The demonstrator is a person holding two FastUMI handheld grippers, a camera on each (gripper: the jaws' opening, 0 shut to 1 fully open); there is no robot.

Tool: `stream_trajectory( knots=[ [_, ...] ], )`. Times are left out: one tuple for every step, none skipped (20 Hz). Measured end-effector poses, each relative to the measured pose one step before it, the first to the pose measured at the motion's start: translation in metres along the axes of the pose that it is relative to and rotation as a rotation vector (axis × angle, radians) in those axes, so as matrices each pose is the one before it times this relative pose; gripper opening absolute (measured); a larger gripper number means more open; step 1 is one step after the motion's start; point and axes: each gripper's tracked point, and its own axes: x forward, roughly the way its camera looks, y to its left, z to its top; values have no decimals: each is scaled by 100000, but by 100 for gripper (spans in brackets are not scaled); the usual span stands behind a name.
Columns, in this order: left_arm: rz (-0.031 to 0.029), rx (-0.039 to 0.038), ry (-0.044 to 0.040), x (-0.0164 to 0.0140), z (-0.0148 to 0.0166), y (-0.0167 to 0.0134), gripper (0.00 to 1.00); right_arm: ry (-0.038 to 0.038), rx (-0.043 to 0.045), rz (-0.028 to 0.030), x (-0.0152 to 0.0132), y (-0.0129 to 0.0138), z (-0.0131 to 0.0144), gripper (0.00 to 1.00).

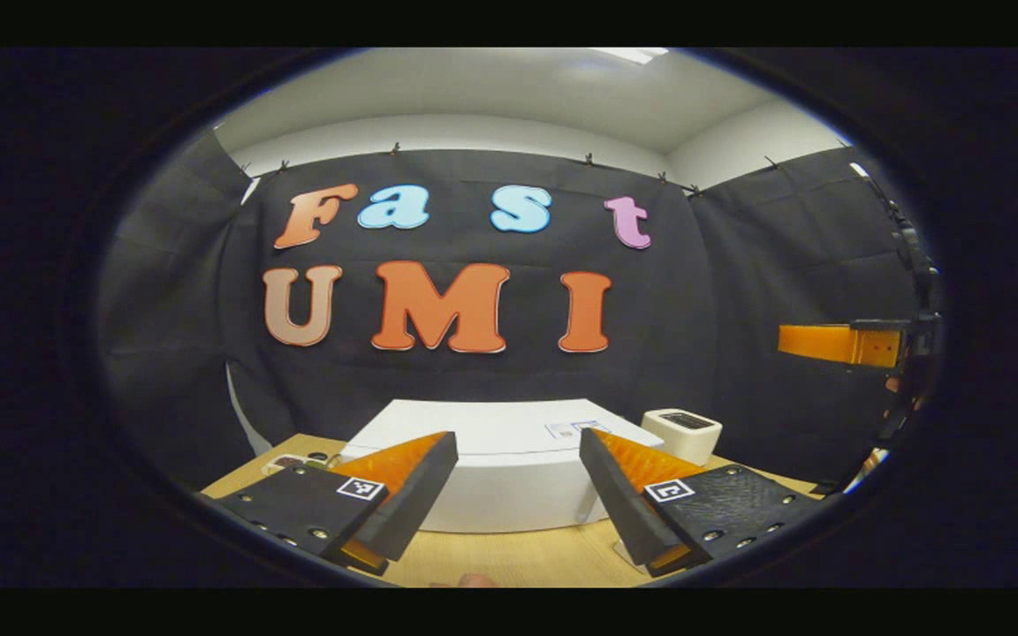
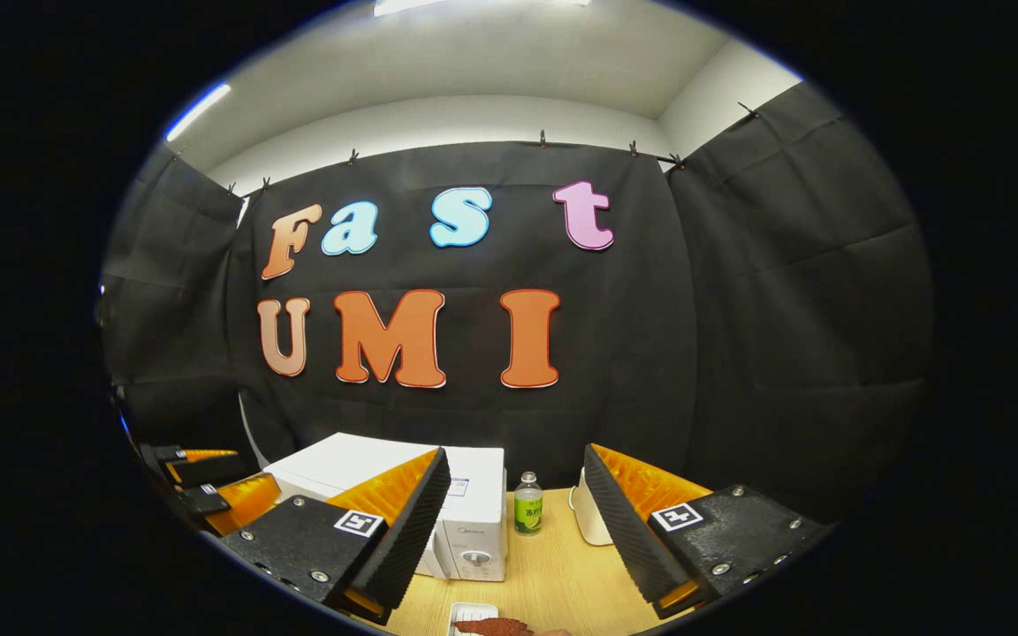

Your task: Open the microwave oven with the left hand, put the food in, and close the microwave oven.

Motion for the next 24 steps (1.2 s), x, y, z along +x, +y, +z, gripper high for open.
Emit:
stream_trajectory(
  knots=[
    [-1835, -793, 1197, 398, -1070, -977, 90, -134, -8, -347, -20, -111, -3, 95],
    [-2097, -924, 1016, 568, -1046, -975, 90, -115, -27, -285, -56, -183, 40, 95],
    [-1479, -635, 735, 472, -1137, -888, 90, -22, 7, -311, -72, -181, 19, 95],
    [-1012, 505, 500, 431, -834, -686, 90, -53, -59, -264, -33, -68, -61, 95],
    [43, 1312, 225, 495, -840, -390, 90, 83, -105, -307, 2, -81, -78, 95],
    [213, 1384, 834, 558, -1166, -346, 90, 184, -56, -430, -27, -217, -163, 95],
    [97, 770, 1007, 637, -1219, -477, 90, 91, -203, -451, -95, -103, -142, 95],
    [-412, -76, 1170, 494, -1295, -610, 91, 79, -506, -235, -42, -122, -147, 95],
    [150, 899, 590, 634, -864, -333, 91, 102, -527, -149, -103, -136, -148, 95],
    [-79, 1267, 214, 550, -694, -461, 90, 44, -233, 67, -54, -96, -52, 95],
    [-177, 485, 989, 685, -1017, -339, 90, 161, 58, 241, -120, -40, -112, 95],
    [-1225, -935, 1699, 749, -1284, -594, 90, 516, 195, 245, -11, -58, -204, 95],
    [-1335, -1800, 2588, 446, -1437, -605, 90, 501, 112, -151, 65, -213, -245, 95],
    [-590, -1394, 1891, 604, -1251, -439, 91, 387, -142, -600, 38, -315, -187, 95],
    [-45, -274, 468, 626, -634, -100, 90, 261, -237, -884, 93, -460, -243, 95],
    [-1294, -247, -285, 590, -379, -542, 94, 484, -30, -936, 73, -358, -190, 95],
    [189, 525, -156, 700, -523, -171, 90, 404, 262, -266, -159, -272, -193, 95],
    [744, 1279, -136, 568, -567, 44, 94, 119, 247, 168, -138, -144, -119, 95],
    [1219, 1319, -182, 515, -395, 59, 91, 67, 140, -55, -4, -154, -176, 95],
    [1520, 1100, -101, 572, -439, 124, 94, 106, -52, -300, -68, -309, -139, 95],
    [876, 305, 327, 460, -418, 125, 94, -42, -99, -326, -5, -294, -55, 95],
    [163, -646, 526, 476, -489, -19, 91, 52, 11, -336, 39, -257, -11, 95],
    [344, -1710, -37, 456, -258, -164, 94, -132, 107, -139, -204, -278, -36, 95],
    [61, -1443, -36, 401, -155, -192, 91, -372, 163, 29, 10, -157, 34, 95]
  ],
)
